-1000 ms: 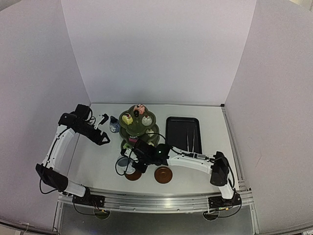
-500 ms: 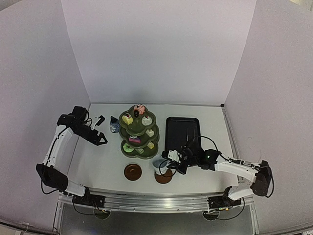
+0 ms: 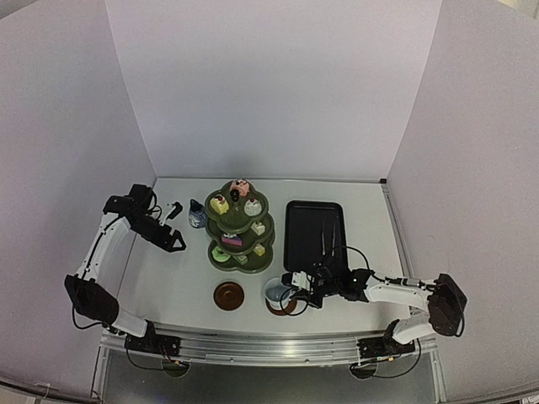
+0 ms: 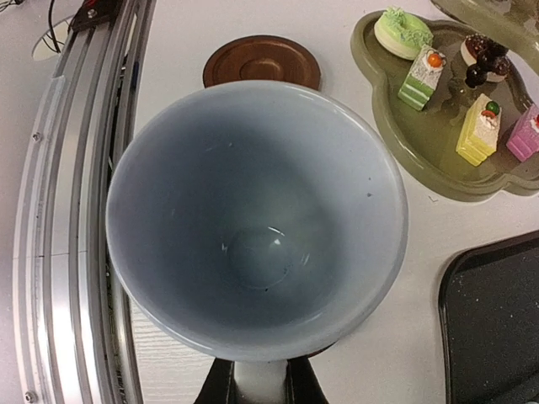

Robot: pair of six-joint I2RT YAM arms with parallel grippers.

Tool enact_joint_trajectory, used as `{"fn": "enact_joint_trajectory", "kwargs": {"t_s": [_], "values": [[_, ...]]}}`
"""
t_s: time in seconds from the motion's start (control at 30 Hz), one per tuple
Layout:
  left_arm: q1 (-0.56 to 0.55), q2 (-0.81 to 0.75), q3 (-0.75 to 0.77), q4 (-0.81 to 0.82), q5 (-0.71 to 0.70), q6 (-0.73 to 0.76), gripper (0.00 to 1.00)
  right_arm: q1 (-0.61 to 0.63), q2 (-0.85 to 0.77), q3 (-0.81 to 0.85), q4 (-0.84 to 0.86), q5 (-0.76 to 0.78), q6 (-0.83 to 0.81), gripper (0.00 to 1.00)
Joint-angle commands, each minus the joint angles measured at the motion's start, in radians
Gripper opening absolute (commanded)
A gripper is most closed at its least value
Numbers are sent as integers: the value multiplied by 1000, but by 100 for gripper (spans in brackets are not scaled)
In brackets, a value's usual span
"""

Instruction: Serve the afternoon tea

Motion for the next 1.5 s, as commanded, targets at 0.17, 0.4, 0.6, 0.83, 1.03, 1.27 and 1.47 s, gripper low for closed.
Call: {"fn": "enact_joint_trajectory", "kwargs": {"t_s": [0.17,0.4,0.6,0.83,1.03,1.27,1.47], "values": [[10,22,7,-102,15,26,92,-7,29,-19,163,34,-74,0],[12,21,-1,-103,2,31,91,-9,26,-33,164,15,-93,0],[12,28,7,-106,4,33,92,-16,12,-51,164,2,-80,0],[11,37,4,-95,8,32,91,-22,29,-61,170,-18,-68,0],[12,46,16,-95,17,32,91,-25,65,-42,181,-35,-72,0],[13,36,7,-92,17,34,92,-30,38,-74,186,5,-50,0],[11,39,7,-86,23,32,91,-39,10,-88,184,23,-60,10]]}}
